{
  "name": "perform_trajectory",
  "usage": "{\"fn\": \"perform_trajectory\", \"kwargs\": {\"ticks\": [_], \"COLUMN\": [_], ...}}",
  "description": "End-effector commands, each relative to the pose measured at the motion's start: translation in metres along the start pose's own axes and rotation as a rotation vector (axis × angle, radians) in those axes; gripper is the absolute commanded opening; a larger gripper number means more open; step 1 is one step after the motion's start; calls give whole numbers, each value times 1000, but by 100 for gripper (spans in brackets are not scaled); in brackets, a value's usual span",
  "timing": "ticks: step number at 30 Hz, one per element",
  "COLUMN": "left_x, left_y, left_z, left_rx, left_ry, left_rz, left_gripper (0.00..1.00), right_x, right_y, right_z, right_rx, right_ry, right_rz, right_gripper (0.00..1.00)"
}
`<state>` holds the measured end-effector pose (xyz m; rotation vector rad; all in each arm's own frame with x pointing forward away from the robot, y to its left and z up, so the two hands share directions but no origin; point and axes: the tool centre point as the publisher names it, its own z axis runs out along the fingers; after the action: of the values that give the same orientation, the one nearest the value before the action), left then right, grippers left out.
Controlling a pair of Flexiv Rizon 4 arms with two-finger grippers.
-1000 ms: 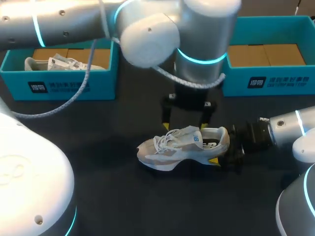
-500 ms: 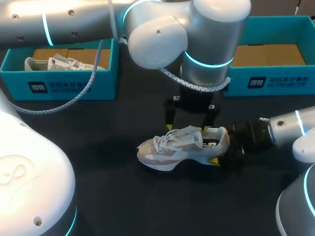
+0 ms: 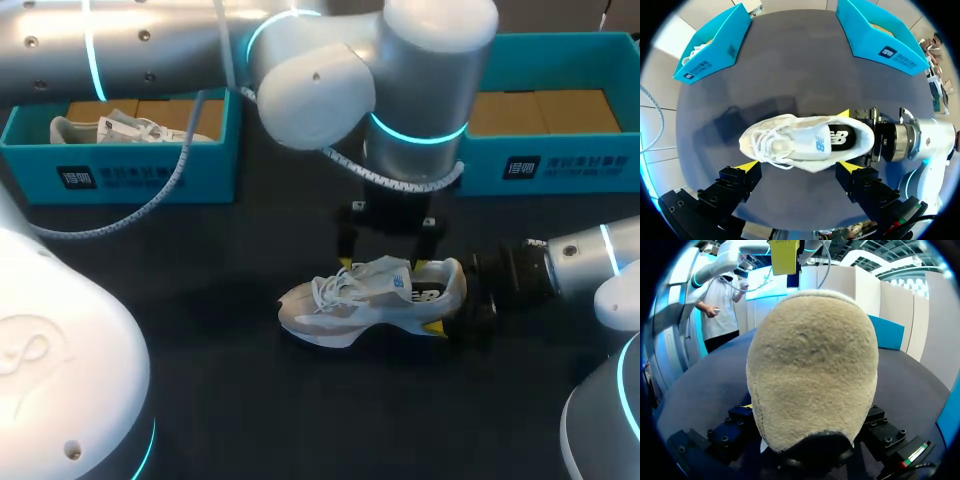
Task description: Take the shoe out of the shoebox, open the shoe tongue, remove and reinsert the insole, then place the shoe into the shoebox
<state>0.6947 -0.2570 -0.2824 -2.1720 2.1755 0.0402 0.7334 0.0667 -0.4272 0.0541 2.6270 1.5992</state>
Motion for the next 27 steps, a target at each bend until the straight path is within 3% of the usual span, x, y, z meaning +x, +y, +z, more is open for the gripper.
{"fn": "perform_trajectory", "kwargs": {"ticks": [1,18,27], "left_x": [16,43,45], "left_y": [-2,-14,-14], "left_z": [10,50,63], "left_rx": [5,22,17], "left_ry": [-22,-43,-84], "left_rz": [10,6,8], "left_gripper": [100,100,100], "right_x": [1,1,1], "right_y": [1,1,1], "right_z": [1,1,1], "right_rx": [3,3,3], "right_ry": [-1,-1,-1], "right_rz": [0,0,0], "right_gripper": [0,0,0]}}
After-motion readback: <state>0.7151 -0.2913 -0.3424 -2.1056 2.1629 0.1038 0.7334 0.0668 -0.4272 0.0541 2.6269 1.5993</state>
